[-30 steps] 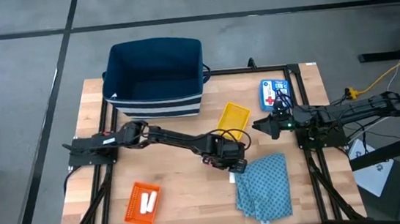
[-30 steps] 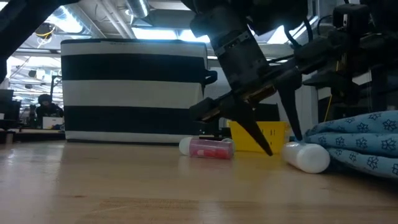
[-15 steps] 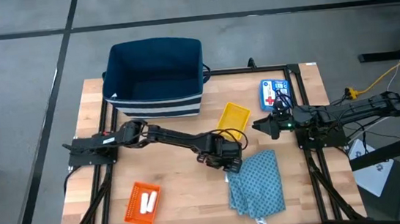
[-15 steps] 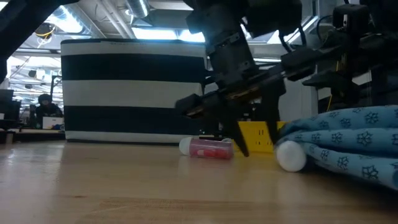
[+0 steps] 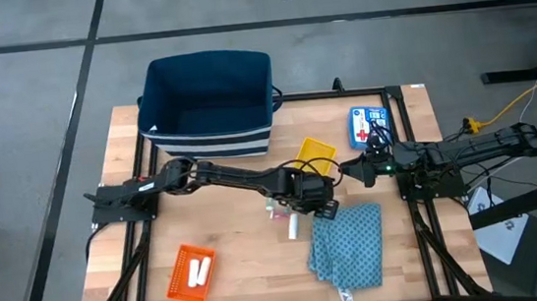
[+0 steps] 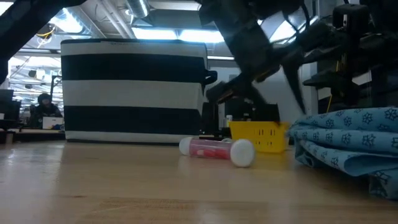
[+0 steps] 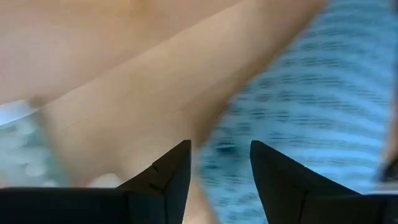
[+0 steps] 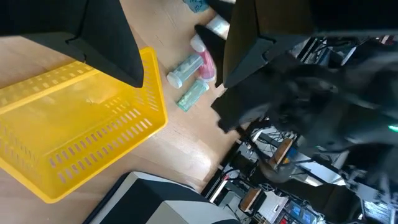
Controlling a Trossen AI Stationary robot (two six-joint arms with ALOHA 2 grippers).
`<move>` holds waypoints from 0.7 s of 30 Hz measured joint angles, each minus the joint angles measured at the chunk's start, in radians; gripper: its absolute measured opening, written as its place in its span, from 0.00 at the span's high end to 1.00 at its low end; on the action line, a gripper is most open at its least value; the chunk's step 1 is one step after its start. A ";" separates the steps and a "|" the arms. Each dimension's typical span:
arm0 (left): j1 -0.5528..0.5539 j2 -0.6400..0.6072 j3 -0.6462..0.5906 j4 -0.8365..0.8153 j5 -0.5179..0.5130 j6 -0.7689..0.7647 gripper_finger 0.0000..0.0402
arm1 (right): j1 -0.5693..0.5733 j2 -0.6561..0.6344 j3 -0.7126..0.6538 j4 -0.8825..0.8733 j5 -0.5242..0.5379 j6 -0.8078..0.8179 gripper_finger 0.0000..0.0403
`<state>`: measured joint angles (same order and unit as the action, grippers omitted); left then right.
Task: Pick & place medical supplies in basket/bin
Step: Put the white gauze in the orange bin
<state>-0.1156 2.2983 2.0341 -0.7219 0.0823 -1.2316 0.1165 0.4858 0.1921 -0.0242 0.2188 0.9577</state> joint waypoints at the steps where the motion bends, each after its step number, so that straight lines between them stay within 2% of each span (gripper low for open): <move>1: 0.000 0.003 -0.001 -0.029 0.003 -0.003 0.60 | 0.000 0.000 0.000 0.000 0.000 0.000 0.44; 6: -0.012 -0.008 -0.001 -0.130 0.007 -0.011 0.60 | 0.000 0.000 0.000 0.000 -0.002 0.000 0.44; 21: -0.094 -0.043 0.000 -0.232 -0.015 -0.138 0.60 | 0.000 0.004 0.000 0.000 0.001 0.000 0.44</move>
<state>-0.2100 2.2551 2.0338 -0.9544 0.0669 -1.3697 0.1165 0.4896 0.1921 -0.0242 0.2199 0.9573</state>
